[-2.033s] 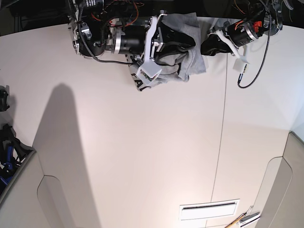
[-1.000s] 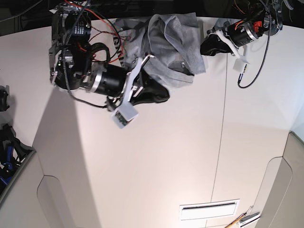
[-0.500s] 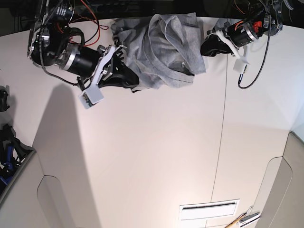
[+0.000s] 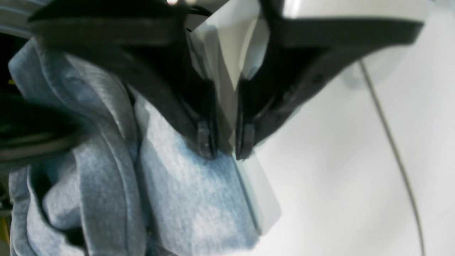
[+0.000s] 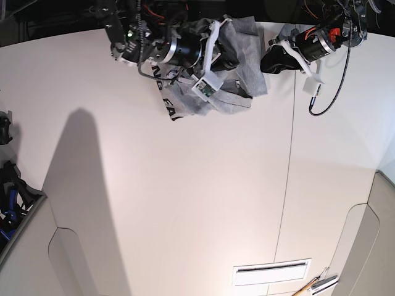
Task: Fold the T-shirt properly
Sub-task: 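Regrasp the folded bundle with the right gripper and lift it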
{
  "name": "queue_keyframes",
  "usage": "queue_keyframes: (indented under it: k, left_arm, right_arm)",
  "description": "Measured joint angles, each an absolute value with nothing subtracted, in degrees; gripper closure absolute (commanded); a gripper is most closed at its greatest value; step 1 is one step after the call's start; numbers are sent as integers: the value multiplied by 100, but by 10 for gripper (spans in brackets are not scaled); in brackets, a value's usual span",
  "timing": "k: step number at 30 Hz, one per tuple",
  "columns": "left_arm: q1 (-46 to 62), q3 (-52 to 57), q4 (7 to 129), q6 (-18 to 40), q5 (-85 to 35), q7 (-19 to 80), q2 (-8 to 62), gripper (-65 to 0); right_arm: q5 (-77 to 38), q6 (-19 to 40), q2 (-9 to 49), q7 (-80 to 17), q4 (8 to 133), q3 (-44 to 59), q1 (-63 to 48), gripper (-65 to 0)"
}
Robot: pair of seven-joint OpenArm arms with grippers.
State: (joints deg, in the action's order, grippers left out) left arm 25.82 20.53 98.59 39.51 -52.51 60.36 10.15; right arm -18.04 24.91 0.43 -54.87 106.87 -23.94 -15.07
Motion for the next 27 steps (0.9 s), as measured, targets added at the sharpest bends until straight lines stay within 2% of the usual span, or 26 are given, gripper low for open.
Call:
queue_keyframes:
  k: [5, 11, 14, 20, 25, 27]
  left_arm:
    - [2582, 2053, 9859, 3948, -5256, 6038, 1015, -105]
    - [2569, 2053, 9856, 3948, -5271, 6038, 1002, -105]
    - [2569, 2053, 9854, 3948, -5271, 6038, 1000, -105]
    - [2569, 2053, 9856, 3948, -5273, 6038, 1000, -105]
    - [2569, 2053, 9854, 3948, -5273, 6038, 1000, -105]
    - [2569, 2053, 9854, 3951, -5273, 6038, 1000, -105]
  right_arm:
    - [-1813, 2628, -211, -5363, 10558, -3020, -1439, 0]
    - [-2187, 2722, -191, -5384, 10560, -3409, -956, 0]
    - [-2023, 2714, -193, -5422, 10661, -3444, -801, 0]
    - [-10, 1197, -204, -5579, 11458, -3317, -777, 0]
    - [609, 886, -84, -5791, 11780, -3328, -779, 0]
    - [915, 567, 93, -5826, 11775, -3336, -781, 0]
